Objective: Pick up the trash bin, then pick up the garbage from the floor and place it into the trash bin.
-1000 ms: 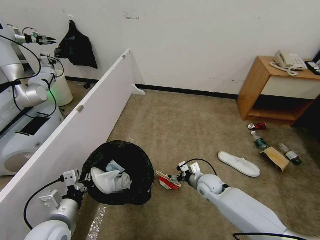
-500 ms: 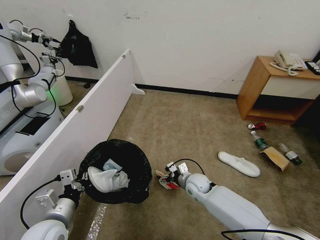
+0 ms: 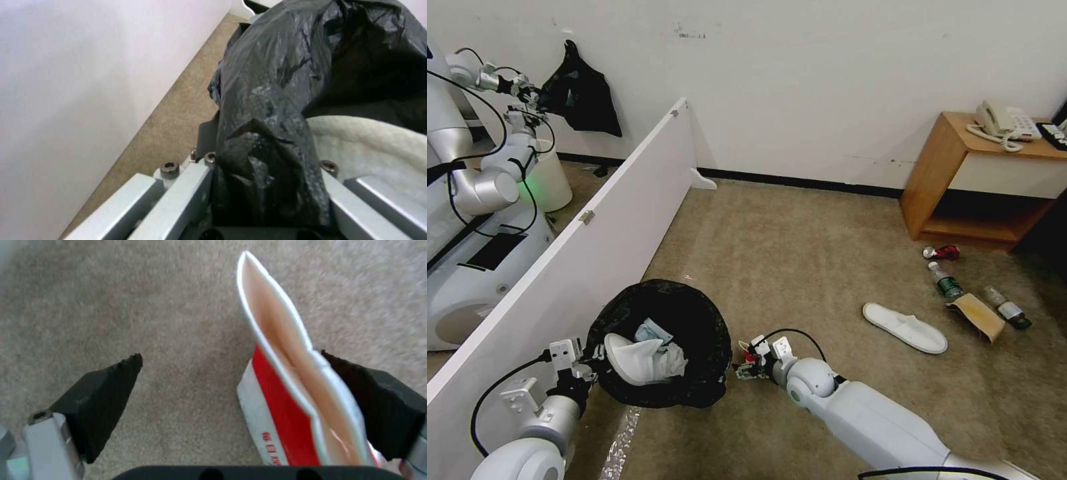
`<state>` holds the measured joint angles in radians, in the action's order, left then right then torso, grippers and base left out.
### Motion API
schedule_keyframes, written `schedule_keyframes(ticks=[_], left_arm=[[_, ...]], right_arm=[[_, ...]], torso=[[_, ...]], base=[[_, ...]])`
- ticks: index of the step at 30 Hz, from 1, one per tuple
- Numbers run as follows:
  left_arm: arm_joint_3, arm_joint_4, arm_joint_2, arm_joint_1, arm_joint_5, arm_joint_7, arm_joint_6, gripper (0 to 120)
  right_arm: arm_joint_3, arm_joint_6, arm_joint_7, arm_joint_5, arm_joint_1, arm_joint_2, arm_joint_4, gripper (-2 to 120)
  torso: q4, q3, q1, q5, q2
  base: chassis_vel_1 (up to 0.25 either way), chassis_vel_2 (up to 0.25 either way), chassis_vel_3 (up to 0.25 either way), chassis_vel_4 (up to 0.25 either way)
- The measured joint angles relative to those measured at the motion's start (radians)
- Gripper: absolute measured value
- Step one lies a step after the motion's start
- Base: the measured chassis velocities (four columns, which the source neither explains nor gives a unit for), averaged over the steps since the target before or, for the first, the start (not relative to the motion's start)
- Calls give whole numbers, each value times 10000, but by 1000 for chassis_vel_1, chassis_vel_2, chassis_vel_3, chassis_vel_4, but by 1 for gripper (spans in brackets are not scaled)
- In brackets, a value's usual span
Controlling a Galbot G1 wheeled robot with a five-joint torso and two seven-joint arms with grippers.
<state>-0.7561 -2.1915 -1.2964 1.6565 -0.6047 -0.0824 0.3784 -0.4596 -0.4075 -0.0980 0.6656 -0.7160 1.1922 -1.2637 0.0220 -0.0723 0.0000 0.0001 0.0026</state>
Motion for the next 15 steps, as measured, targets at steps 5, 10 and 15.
schedule_keyframes(ticks=[5,10,15], left_arm=[[-18,11,9,24,-23,1,-20,4],[5,39,-16,10,-23,0,-25,4],[40,65,-31,-9,-22,0,-34,4]], right_arm=[[94,176,125,-380,5,272,742,100],[235,271,168,-505,-29,285,1025,100],[439,391,206,-699,-159,299,1337,100]], torso=[[0,0,0,-1,0],[0,0,0,-2,0],[-1,1,0,-1,0]], base=[[0,0,0,0],[0,0,0,0],[0,0,0,0]])
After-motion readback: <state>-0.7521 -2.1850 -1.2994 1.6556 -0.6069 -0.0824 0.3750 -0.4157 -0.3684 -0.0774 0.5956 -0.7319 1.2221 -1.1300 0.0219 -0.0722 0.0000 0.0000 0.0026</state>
